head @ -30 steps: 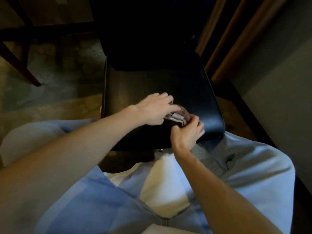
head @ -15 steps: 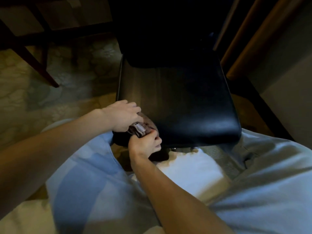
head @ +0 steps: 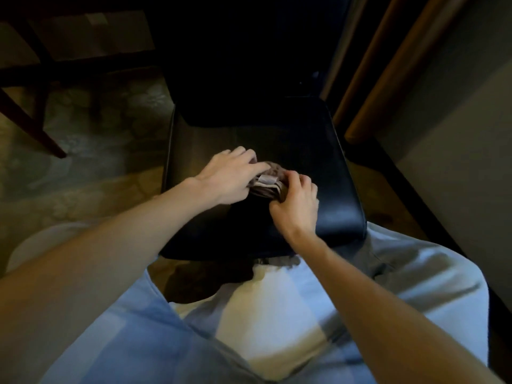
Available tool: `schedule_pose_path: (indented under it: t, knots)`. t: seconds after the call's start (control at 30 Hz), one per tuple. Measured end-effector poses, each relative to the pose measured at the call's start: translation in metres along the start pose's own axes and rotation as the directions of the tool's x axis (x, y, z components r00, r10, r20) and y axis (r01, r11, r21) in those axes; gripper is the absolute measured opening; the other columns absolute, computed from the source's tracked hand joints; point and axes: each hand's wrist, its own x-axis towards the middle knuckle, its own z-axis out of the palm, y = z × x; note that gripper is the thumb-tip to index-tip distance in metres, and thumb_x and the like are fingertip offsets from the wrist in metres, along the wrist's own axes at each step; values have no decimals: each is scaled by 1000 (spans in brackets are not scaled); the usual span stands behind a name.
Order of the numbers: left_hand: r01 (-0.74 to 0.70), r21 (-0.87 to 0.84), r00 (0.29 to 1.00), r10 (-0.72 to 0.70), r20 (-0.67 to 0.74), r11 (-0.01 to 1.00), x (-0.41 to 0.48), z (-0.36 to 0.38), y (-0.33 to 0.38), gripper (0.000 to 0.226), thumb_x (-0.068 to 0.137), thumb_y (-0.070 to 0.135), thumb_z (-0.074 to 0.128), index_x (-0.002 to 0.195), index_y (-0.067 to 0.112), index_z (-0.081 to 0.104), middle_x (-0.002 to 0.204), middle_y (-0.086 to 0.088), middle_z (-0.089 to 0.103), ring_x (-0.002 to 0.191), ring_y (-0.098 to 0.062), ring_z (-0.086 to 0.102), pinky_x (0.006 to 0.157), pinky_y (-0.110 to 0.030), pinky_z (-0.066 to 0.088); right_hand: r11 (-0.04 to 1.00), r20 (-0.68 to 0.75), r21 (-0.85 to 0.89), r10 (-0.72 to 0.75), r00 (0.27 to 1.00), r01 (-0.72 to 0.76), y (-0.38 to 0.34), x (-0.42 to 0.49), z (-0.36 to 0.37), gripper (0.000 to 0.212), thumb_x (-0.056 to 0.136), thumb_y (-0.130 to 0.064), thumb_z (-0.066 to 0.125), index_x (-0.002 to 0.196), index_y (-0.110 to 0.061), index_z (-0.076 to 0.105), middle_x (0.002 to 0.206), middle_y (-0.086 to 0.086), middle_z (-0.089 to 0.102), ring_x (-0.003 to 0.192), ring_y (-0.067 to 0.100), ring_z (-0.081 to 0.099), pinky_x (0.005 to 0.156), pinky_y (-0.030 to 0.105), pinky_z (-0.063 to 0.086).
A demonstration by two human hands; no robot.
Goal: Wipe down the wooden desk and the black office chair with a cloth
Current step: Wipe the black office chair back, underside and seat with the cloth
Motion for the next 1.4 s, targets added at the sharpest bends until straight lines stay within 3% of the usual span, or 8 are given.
schedule_pose_path:
  t: [0.1, 0.27, 0.37, 0.47, 0.67, 0.97, 1.23, 1.4]
  knots:
    - [79, -21, 984, -75, 164, 997, -8, 19, 6, 61, 93, 23, 61, 150, 30, 44, 140, -5, 48, 129, -27, 45, 97, -42, 47, 962, 289, -224, -86, 953, 154, 16, 10, 6, 63, 84, -21, 69, 142, -22, 43, 140, 8, 46, 128, 32, 38, 101, 44, 48]
    - [110, -93, 964, -83, 253, 990, -31, 31, 0, 51, 92, 24, 61, 142, 26, 51, 134, -2, 49, 126, -25, 46, 88, -40, 51, 906, 336, -328, -154, 929, 269, 3, 13, 22, 51, 80, -35, 64, 130, -32, 53, 121, 1, 52, 115, 28, 43, 69, 34, 43]
    - [215, -208, 903, -113, 415, 954, -29, 8, -18, 15, 91, 22, 60, 106, 26, 60, 103, 4, 62, 102, -21, 65, 75, -40, 55, 920, 406, -288, -133, 904, 265, -18, 26, 17, 31, 71, -42, 58, 101, -35, 63, 92, -6, 56, 95, 25, 55, 61, 29, 37]
    - [372, -383, 841, -132, 525, 846, -25, -15, -46, 17, 91, 13, 61, 104, 20, 68, 94, -8, 75, 82, -25, 74, 73, -47, 62, 883, 319, -284, -281, 905, 374, -35, 40, 16, 31, 67, -43, 57, 96, -34, 65, 84, -9, 51, 84, 21, 50, 55, 27, 27]
    - [290, -350, 956, -287, 62, 891, -7, -16, -97, 61, 97, 19, 63, 155, 25, 43, 139, -8, 52, 132, -31, 47, 98, -48, 47, 733, 117, -413, -546, 830, 541, -62, 106, 27, 59, 75, -31, 66, 133, -25, 57, 121, 5, 61, 113, 33, 53, 86, 45, 44]
    - [292, -121, 901, -315, -298, 949, 84, 16, -182, 65, 88, 15, 71, 150, 15, 49, 144, -11, 53, 138, -34, 42, 107, -49, 38, 744, -24, -434, -573, 819, 507, -99, 217, 89, 58, 75, -15, 69, 131, -8, 55, 134, 16, 57, 128, 37, 51, 113, 48, 36]
    - [380, -333, 899, -429, -86, 863, 113, 64, -223, 70, 98, 10, 63, 161, 23, 32, 164, -7, 31, 153, -34, 21, 122, -49, 28, 794, 264, -330, -442, 857, 511, -95, 270, 143, 71, 83, -22, 65, 149, -8, 40, 148, 19, 50, 144, 36, 36, 119, 45, 31]
    - [406, -374, 886, -460, -65, 834, 92, 60, -204, 64, 97, 14, 62, 157, 22, 39, 159, -5, 39, 150, -32, 26, 114, -54, 40, 792, 276, -322, -445, 852, 518, -97, 249, 126, 62, 79, -21, 68, 139, -15, 50, 126, 17, 64, 120, 39, 58, 89, 43, 50]
